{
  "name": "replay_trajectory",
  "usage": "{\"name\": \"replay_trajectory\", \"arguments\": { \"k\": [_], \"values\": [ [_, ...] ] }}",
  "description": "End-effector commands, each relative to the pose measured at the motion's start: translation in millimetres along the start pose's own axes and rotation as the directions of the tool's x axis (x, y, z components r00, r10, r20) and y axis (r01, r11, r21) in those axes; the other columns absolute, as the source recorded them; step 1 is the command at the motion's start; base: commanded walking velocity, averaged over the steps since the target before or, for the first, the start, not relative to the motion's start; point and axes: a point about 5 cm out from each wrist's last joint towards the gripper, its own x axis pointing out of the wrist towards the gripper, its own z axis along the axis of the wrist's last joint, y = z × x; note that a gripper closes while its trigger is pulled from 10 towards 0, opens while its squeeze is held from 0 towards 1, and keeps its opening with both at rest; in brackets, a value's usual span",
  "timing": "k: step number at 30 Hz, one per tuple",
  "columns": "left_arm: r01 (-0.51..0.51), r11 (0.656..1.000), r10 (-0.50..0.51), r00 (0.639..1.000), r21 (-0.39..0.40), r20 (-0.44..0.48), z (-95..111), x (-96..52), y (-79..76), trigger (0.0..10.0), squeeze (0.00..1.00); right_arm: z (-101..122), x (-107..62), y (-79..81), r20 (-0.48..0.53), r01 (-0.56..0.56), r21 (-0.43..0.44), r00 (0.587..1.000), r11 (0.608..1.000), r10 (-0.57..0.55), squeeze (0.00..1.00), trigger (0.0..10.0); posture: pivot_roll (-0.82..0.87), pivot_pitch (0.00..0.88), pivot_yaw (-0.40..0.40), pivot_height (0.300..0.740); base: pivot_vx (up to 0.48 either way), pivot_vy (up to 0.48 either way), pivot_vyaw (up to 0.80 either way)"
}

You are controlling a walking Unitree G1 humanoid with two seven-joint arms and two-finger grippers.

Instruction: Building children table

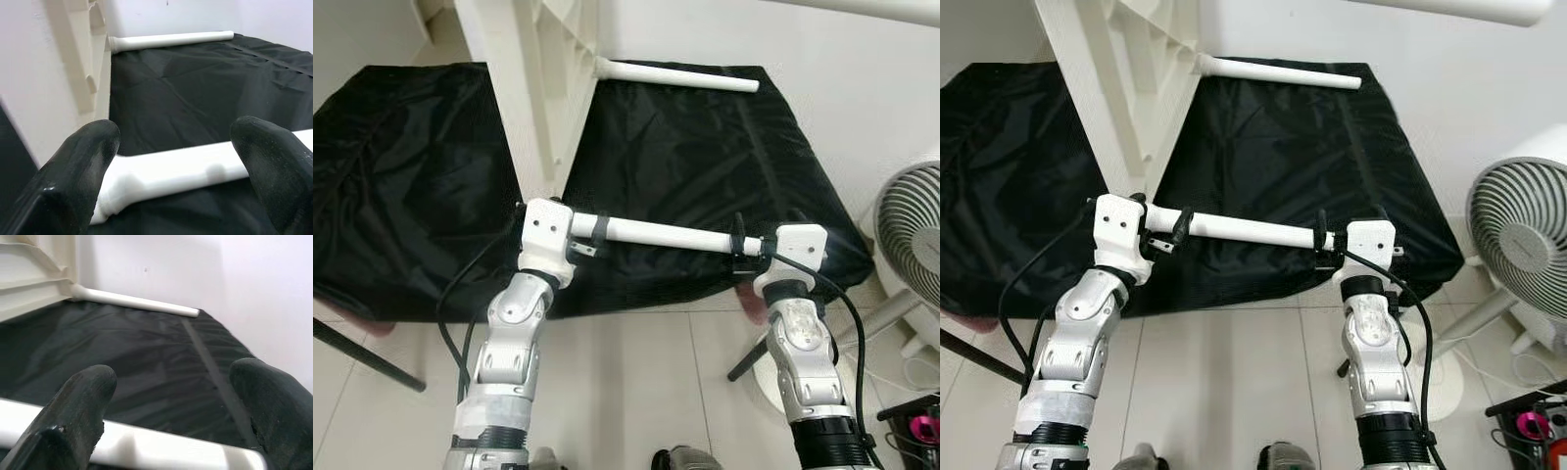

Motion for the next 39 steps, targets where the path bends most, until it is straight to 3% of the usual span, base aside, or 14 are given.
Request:
{"name": "replay_trajectory", "arguments": {
  "k": [1,6,10,21,28,31,39],
  "values": [
    [-0.084,0.996,0.084,0.996,0.014,-0.005,0.4,-3.0,7.3,10.0,0.00,0.7,-0.6,1.6,0.003,-0.016,0.002,1.000,1.000,0.016,0.00,10.0,-0.04,0.085,0.014,0.740,0.000,0.000,0.00],
    [-0.112,0.993,0.112,0.994,0.033,0.016,4.1,-8.3,8.9,10.0,0.00,4.9,-1.5,3.3,0.025,-0.062,0.012,0.998,0.998,0.061,0.00,10.0,-0.04,0.091,0.013,0.740,0.000,0.000,0.00],
    [-0.131,0.991,0.131,0.991,0.015,0.016,4.0,-13.6,16.5,10.0,0.00,7.0,-4.8,5.8,0.039,-0.113,0.008,0.993,0.994,0.112,0.00,10.0,-0.04,0.098,0.013,0.740,0.000,0.000,0.00],
    [-0.207,0.976,0.207,0.978,0.064,0.013,4.3,-20.8,39.5,10.0,0.00,11.2,-7.9,12.5,0.056,-0.180,0.022,0.982,0.983,0.179,0.00,10.0,-0.03,0.102,0.010,0.740,0.000,0.000,0.00],
    [-0.225,0.973,0.224,0.974,0.053,0.014,7.1,-11.9,40.5,10.0,0.00,14.1,-5.1,15.1,0.065,-0.193,0.023,0.979,0.981,0.191,0.00,10.0,-0.03,0.099,0.003,0.740,0.000,0.000,0.00],
    [-0.304,0.952,0.305,0.952,0.032,-0.016,6.6,-0.9,49.3,10.0,0.00,18.7,-2.6,17.1,0.081,-0.205,0.036,0.976,0.978,0.202,0.00,10.0,-0.04,0.100,0.006,0.740,0.000,0.000,0.00],
    [-0.343,0.939,0.343,0.939,0.007,0.002,17.4,26.0,61.5,10.0,0.00,26.4,7.6,16.5,0.109,-0.179,0.044,0.979,0.983,0.174,0.00,10.0,-0.05,0.117,0.015,0.740,0.000,0.000,0.00]
  ]
}}
